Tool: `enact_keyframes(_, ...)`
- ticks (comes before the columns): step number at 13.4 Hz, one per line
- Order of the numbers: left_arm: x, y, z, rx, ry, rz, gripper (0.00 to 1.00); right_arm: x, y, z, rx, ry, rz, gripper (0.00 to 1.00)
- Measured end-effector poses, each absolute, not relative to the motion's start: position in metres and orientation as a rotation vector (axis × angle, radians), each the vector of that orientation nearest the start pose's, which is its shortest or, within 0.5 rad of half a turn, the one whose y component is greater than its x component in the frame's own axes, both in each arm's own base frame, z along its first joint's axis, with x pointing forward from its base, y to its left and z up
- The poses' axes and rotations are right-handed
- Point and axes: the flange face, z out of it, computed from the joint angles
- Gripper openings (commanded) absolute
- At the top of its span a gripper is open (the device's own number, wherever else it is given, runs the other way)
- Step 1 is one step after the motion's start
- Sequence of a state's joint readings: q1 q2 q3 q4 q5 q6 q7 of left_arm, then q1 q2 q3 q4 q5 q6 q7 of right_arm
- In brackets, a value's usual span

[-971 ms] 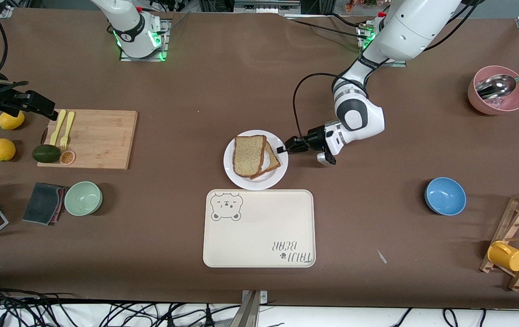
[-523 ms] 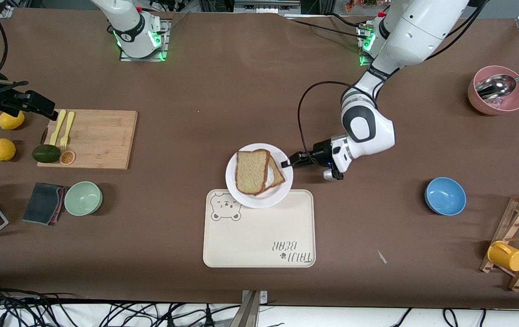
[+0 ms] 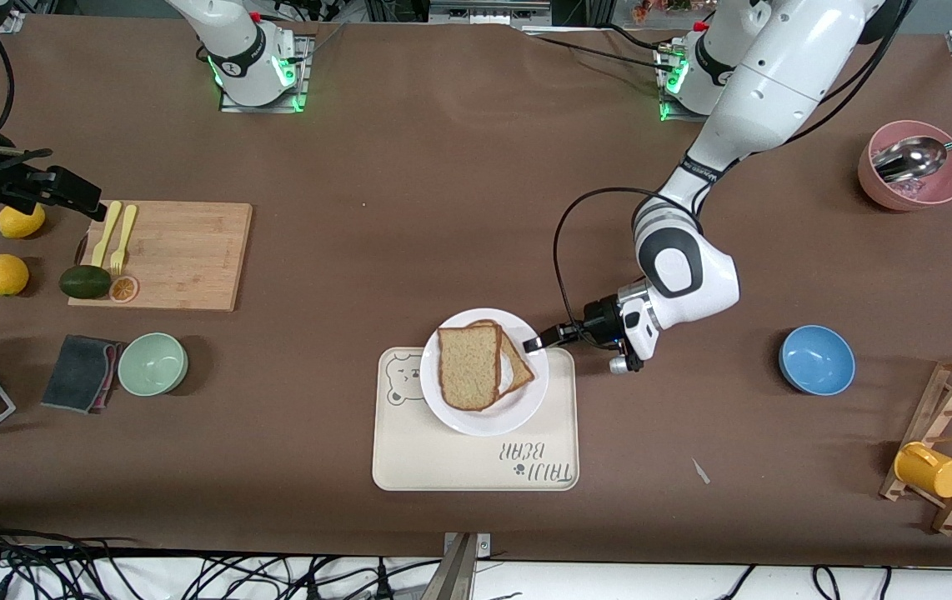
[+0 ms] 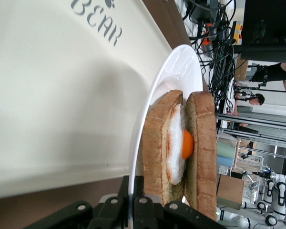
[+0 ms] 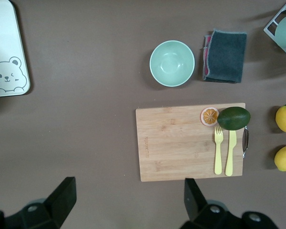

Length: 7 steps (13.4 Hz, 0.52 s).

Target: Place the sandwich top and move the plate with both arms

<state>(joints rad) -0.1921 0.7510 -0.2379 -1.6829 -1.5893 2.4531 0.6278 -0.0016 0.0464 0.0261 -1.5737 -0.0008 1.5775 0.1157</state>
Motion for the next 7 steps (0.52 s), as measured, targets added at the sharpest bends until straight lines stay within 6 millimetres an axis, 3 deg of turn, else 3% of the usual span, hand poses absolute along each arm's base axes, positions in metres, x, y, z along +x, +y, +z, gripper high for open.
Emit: enact_keyframes(7,0.653,-0.275,0.139,2.013,0.425,0.091,0.0,0.568,0.014,0.598,-3.139,0.143,0.067,1.0)
